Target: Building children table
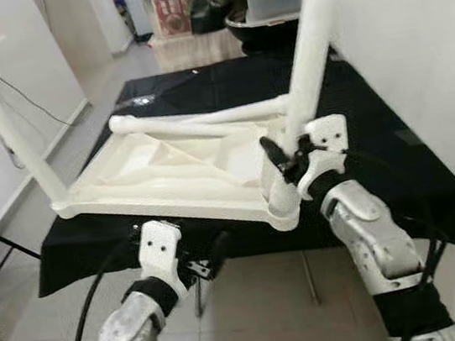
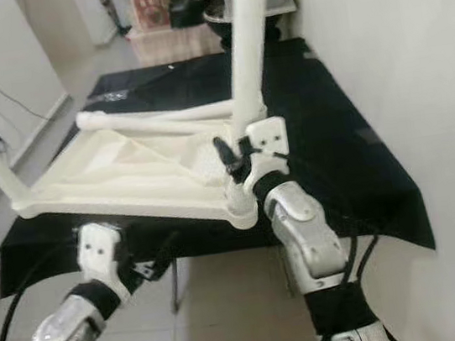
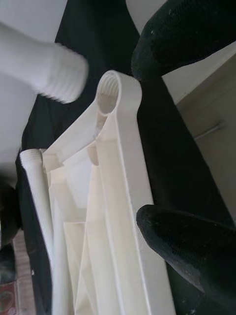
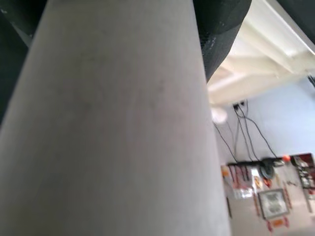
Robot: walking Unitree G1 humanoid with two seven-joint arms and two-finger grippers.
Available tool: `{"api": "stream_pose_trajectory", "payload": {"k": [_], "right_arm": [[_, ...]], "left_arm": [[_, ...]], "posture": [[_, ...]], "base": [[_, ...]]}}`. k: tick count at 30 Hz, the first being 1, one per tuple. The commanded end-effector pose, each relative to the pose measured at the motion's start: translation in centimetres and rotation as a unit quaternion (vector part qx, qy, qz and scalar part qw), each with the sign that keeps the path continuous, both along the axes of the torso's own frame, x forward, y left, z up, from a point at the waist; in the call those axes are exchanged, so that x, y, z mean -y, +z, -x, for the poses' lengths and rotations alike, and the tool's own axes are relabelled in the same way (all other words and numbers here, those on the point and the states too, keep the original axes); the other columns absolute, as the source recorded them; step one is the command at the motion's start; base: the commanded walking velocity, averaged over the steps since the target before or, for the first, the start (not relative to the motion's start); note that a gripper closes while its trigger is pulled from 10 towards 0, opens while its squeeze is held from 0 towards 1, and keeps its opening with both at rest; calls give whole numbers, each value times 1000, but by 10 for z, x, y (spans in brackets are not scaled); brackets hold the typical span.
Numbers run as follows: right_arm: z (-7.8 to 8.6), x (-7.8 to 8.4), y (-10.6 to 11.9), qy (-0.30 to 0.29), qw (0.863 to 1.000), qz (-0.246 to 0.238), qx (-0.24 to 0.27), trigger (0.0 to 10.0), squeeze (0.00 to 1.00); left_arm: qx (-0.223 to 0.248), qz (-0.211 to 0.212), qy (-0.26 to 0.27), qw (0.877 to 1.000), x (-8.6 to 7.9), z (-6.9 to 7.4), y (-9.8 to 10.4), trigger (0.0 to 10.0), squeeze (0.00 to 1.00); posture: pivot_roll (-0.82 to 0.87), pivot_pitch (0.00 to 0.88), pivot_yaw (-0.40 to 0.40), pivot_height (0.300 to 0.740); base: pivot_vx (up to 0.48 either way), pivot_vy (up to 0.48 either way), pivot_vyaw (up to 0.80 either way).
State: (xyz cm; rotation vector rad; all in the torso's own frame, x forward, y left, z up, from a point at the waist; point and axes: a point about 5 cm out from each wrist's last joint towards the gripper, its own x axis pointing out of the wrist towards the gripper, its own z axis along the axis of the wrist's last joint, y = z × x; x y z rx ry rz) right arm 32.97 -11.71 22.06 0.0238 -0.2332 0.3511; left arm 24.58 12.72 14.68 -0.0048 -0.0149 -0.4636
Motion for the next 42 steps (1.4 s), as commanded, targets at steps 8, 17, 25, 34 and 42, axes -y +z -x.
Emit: {"api": "stream_pose_trajectory", "payload": {"k": [8, 17, 25, 34, 42], "right_arm": [[-21, -3, 15, 11, 1000, 8, 15, 10000, 0], [-42, 30, 25, 56, 998, 22, 0, 10000, 0], [-32, 49, 36, 209, 977, 18, 24, 10000, 0], [-16, 86, 48, 323, 944, 60, 39, 10000, 0], [-3, 86, 55, 408, 907, 102, 35, 10000, 0]], "left_arm": [[14, -33, -24, 999, 2, 9, 5, 10000, 0], [19, -57, -119, 991, 17, 33, 8, 10000, 0], [25, -63, -141, 988, 19, 44, 12, 10000, 0], [28, -69, -152, 986, 16, 58, 17, 10000, 0], [25, -58, -151, 987, 12, 69, 21, 10000, 0]], "posture": [[-25, 98, 12, 740], [-6, 171, 12, 740], [11, 216, 15, 740], [27, 261, 43, 740], [22, 301, 61, 740]], "base": [[0, 180, 0], [0, 0, 0], [0, 0, 0], [0, 0, 0], [0, 0, 0]]}}
